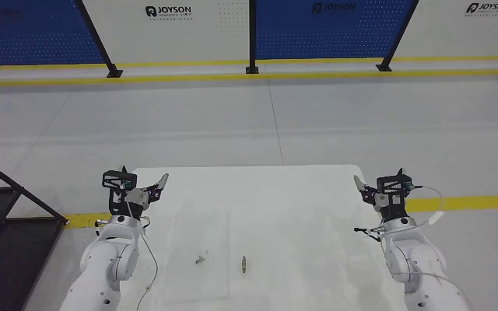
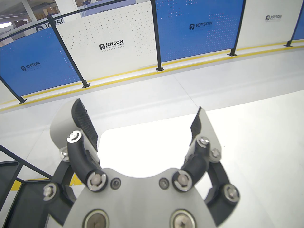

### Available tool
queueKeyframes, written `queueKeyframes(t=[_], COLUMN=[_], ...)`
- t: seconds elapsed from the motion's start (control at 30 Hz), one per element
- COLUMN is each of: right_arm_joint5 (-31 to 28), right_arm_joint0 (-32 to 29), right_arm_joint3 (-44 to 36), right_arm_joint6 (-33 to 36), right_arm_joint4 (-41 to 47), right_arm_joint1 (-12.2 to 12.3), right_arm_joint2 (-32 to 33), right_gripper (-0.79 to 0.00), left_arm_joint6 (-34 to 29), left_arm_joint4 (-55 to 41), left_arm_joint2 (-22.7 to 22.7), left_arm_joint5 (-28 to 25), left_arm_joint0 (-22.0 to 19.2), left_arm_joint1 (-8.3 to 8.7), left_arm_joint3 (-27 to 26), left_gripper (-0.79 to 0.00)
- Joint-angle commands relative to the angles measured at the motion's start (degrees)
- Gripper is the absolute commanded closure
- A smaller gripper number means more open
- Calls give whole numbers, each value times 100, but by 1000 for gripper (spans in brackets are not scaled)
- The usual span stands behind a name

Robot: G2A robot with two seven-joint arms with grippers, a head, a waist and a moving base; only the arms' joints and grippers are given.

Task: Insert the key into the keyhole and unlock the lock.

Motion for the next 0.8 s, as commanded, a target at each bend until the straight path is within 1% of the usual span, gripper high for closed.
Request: queueKeyframes(t=[0.0,0.7,0.77], right_arm_joint5=[0,0,0], right_arm_joint0=[0,0,0], right_arm_joint3=[0,0,0], right_arm_joint6=[0,0,0], right_arm_joint4=[0,0,0], right_arm_joint1=[0,0,0], right_arm_joint2=[0,0,0], right_gripper=[-785,-785,-785], left_arm_joint6=[0,0,59], left_arm_joint4=[0,0,281], left_arm_joint2=[0,0,16], left_arm_joint5=[0,0,-246], left_arm_joint0=[0,0,106], left_arm_joint1=[0,0,21], left_arm_joint3=[0,0,-52], left_gripper=[-785,-785,-785])
